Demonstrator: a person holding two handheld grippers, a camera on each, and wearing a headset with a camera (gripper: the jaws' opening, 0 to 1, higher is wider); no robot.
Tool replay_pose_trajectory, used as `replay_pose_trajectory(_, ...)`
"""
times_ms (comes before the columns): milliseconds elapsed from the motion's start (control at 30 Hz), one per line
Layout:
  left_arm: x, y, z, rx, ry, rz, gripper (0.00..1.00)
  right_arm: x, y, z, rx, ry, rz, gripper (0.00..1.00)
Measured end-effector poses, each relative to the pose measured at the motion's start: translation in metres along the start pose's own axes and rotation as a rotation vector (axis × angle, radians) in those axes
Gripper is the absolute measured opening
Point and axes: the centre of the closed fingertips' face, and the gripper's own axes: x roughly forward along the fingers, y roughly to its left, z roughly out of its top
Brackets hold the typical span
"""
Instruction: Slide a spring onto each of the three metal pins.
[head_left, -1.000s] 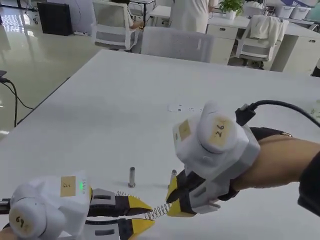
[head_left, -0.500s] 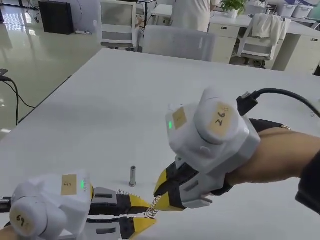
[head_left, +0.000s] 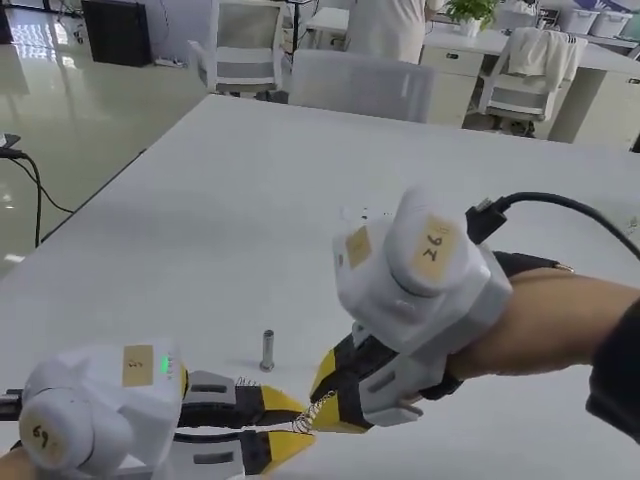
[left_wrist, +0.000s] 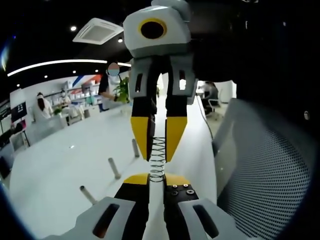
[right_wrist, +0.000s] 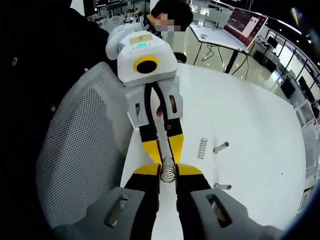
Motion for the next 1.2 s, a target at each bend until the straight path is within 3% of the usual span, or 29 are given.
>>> replay_pose_trajectory(400, -0.002, 0.000, 0.010, -0.024, -0.051, 0.001, 0.01, 0.001, -0.001, 0.000, 0.038, -0.040, 0.008, 0.09)
replay_pose_trajectory(767, -0.002, 0.000, 0.009, -0.048, -0.053, 0.002, 0.03, 0.001, -0.002, 0.000, 0.042, -0.030, 0.007, 0.09)
replay_pose_trajectory(867, -0.002, 0.000, 0.003, -0.055, -0.018, 0.005, 0.04, 0.000, -0.004, -0.002, 0.038, -0.019, 0.002, 0.09)
replay_pose_trajectory(1200, -0.016, 0.009, -0.012, -0.100, -0.007, 0.068, 0.20, -0.006, -0.010, -0.013, 0.046, 0.013, -0.022, 0.09)
